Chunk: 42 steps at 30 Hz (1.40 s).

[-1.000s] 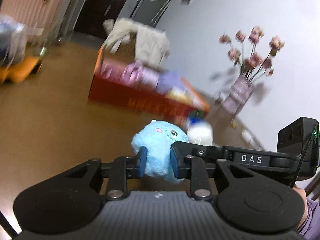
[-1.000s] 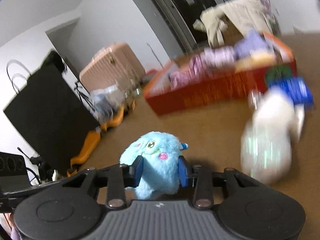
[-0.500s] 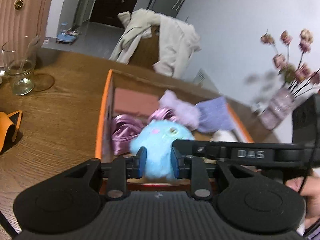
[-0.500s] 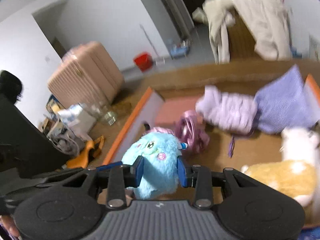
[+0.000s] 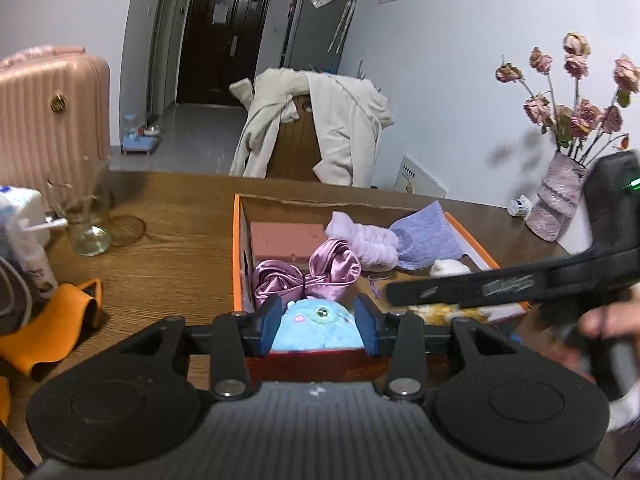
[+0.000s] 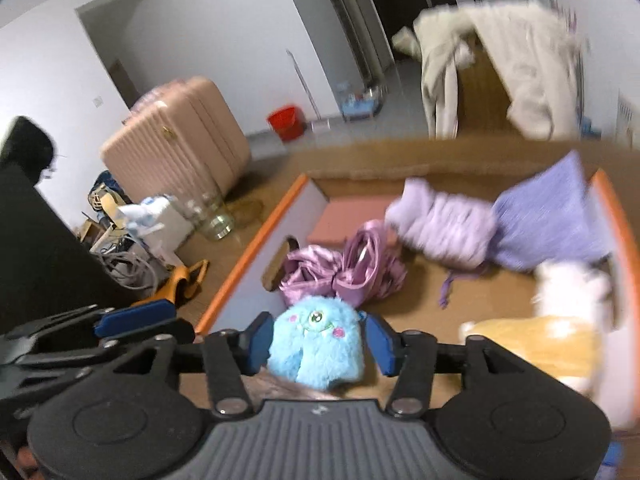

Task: Organize soft objects
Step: 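Carry the blue plush ball into the box and open both grippers, then grasp the iridescent plastic bag with left gripper while right grasps the small clear packet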

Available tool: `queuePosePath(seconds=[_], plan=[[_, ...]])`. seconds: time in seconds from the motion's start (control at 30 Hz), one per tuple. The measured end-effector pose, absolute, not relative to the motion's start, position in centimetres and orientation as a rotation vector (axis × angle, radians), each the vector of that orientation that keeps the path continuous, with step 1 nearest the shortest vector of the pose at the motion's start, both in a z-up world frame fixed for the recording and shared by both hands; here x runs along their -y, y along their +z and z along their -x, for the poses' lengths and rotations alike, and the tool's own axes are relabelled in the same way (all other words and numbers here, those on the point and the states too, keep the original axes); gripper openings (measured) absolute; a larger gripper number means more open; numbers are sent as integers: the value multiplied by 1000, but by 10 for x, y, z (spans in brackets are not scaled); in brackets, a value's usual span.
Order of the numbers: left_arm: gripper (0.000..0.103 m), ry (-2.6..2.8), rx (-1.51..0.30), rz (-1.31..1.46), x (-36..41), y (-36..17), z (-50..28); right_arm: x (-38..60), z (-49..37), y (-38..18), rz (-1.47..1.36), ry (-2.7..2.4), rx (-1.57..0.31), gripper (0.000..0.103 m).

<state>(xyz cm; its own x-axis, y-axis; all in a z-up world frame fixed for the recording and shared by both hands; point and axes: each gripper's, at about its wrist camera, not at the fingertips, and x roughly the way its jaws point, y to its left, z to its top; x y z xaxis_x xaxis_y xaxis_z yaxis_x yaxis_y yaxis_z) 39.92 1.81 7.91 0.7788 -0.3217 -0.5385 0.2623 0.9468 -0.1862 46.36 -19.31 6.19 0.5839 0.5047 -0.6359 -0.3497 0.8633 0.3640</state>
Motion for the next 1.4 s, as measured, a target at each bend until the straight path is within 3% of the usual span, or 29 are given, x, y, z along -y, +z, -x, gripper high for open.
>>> queuePosePath(seconds=[0.17, 0.33, 0.47, 0.6, 0.87, 1.3, 1.37, 1.4], plan=[[50, -297, -542, 54, -19, 102, -355, 234, -403, 110, -162, 475, -694, 57], [65, -267, -466, -8, -11, 117, -304, 268, -342, 128, -145, 441, -621, 62], [77, -281, -416, -21, 4, 110, -253, 287, -287, 123, -137, 405, -538, 67], [80, -308, -435, 3, 22, 86, -211, 294, -239, 96, -143, 374, -500, 69], [81, -372, -538, 8, 48, 43, -182, 310, -175, 38, -272, 315, -534, 69], [84, -489, -574, -95, 148, 0, -260, 335, -201, 20, -296, 179, -553, 70], [78, -481, -585, -102, 157, -10, -273, 338, -208, 22, -288, 166, -547, 70], [63, -488, -597, -94, 156, -14, -278, 338, -213, 23, -284, 162, -542, 70]])
